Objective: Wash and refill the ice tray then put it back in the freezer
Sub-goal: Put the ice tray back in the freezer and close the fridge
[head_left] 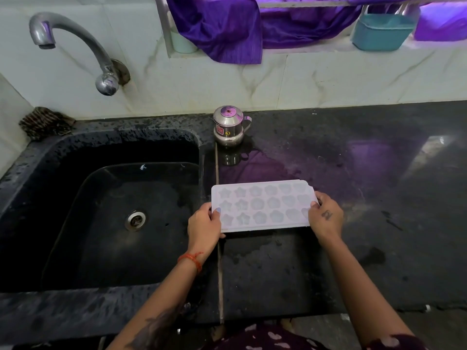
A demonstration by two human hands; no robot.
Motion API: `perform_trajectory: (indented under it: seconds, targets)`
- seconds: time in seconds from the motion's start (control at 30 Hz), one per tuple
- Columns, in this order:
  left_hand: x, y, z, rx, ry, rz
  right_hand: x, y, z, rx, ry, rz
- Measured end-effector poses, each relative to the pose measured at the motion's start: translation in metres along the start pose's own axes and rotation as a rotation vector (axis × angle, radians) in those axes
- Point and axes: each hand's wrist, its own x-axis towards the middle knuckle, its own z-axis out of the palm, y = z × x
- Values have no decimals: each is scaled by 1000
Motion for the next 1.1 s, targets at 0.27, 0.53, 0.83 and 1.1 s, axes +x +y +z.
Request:
perform_trajectory:
  seconds: [0.27,0.53,0.83,1.1]
  targets:
    - [-14,-1,-17,-40,103,-36,1,-15,8,-20,-53,-89]
    - [-55,-6,-21,-103,330,-166,4,-36,12,-49,-222,-286]
    - [-124,-21,-13,-170,586,-328,-14,-43,18,-71,-427,-517]
    - [-193,-32,-6,-231,800,-475,-53,-39,26,-64,-642,-684]
